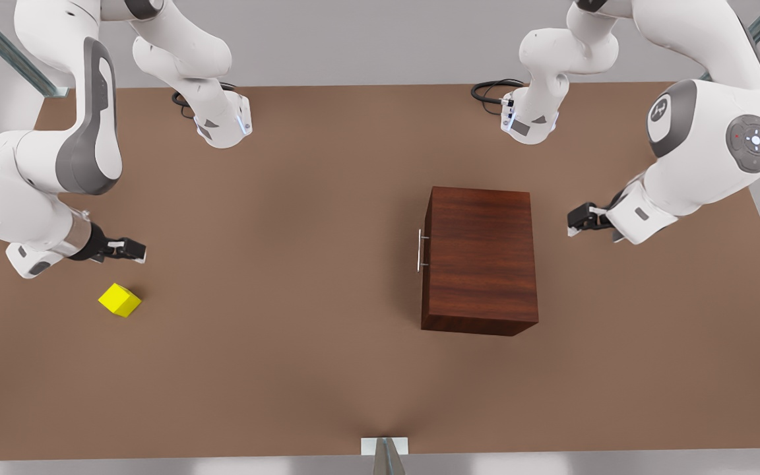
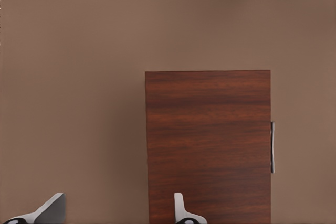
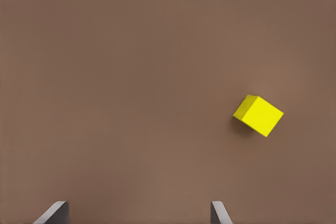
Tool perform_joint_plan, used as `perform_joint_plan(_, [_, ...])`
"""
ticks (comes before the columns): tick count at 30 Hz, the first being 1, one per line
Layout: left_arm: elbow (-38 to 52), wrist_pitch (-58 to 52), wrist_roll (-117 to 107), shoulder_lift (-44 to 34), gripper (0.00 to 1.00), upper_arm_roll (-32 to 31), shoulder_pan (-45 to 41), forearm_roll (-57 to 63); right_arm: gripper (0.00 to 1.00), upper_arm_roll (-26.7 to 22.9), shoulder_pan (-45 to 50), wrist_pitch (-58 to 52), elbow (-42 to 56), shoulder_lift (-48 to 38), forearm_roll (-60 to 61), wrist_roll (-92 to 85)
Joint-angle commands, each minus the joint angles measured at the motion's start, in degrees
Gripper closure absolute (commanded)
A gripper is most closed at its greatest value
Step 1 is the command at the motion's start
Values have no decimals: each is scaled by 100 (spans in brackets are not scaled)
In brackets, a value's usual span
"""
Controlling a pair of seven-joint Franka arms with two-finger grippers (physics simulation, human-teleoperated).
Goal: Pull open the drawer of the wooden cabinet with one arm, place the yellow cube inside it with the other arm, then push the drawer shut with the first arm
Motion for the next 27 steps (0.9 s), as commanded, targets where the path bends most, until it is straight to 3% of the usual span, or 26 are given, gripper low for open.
perform_joint_plan(1, [9,176,-506,-6,0,-2,-4,9,0,0,1,130,3,-6,3,61])
perform_joint_plan(3, [-9,194,-471,3,0,-11,-48,36,0,0,-8,130,20,73,29,535])
perform_joint_plan(6, [-202,9,-1156,38,0,-55,-794,62,0,-52,-78,139,73,275,38,3479])
perform_joint_plan(9, [-132,-44,-2756,126,0,-63,-2613,694,0,-61,-201,508,55,574,38,3612])
perform_joint_plan(10, [70,62,-3142,494,0,-72,-3220,985,0,-70,-297,508,55,618,38,3621])
perform_joint_plan(13, [694,193,-4775,1408,0,-72,-4002,1301,0,-61,-561,763,55,934,12,3586])
perform_joint_plan(16, [685,941,-6043,1954,0,-72,-4249,1687,0,-61,-948,1193,64,1321,11,3524])
perform_joint_plan(22, [677,1134,-5569,2429,0,-37,-4249,2786,0,-61,-1290,1202,416,1989,-41,3243])
perform_joint_plan(27, [615,1090,-5270,2649,0,-11,-4249,2954,0,-52,-1440,1764,389,2359,-59,2821])
